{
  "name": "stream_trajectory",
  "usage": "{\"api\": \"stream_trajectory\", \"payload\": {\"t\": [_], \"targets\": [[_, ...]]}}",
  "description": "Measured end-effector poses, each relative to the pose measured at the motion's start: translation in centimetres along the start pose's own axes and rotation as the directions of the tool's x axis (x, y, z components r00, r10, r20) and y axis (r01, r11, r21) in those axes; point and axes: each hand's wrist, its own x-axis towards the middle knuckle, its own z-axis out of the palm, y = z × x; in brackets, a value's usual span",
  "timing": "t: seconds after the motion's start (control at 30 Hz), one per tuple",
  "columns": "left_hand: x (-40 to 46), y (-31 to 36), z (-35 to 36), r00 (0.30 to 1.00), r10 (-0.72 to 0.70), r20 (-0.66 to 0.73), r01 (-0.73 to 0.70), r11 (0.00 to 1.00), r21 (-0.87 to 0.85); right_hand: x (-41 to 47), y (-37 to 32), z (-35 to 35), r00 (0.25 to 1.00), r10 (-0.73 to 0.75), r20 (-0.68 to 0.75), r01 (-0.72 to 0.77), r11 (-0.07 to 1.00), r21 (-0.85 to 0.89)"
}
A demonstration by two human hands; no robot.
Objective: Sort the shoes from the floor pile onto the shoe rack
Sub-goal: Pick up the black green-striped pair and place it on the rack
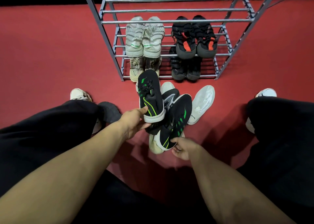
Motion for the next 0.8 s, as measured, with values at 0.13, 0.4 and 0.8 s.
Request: {"api": "stream_trajectory", "payload": {"t": [0.13, 0.4, 0.8], "targets": [[0.1, 0.4, 0.2, 1.000, 0.005, 0.011, -0.005, 1.000, -0.010, -1.0, -0.3, 0.0, 0.996, -0.051, 0.071, 0.049, 0.998, 0.038], [-0.6, 2.1, 1.3, 0.997, 0.066, 0.038, -0.064, 0.996, -0.055, -6.7, -8.6, 0.8, 0.960, -0.280, 0.024, 0.265, 0.929, 0.259], [-5.6, 8.6, -0.2, 0.976, 0.213, 0.056, -0.207, 0.974, -0.097, -18.6, -13.5, 1.1, 0.799, -0.601, -0.024, 0.594, 0.780, 0.196]]}}
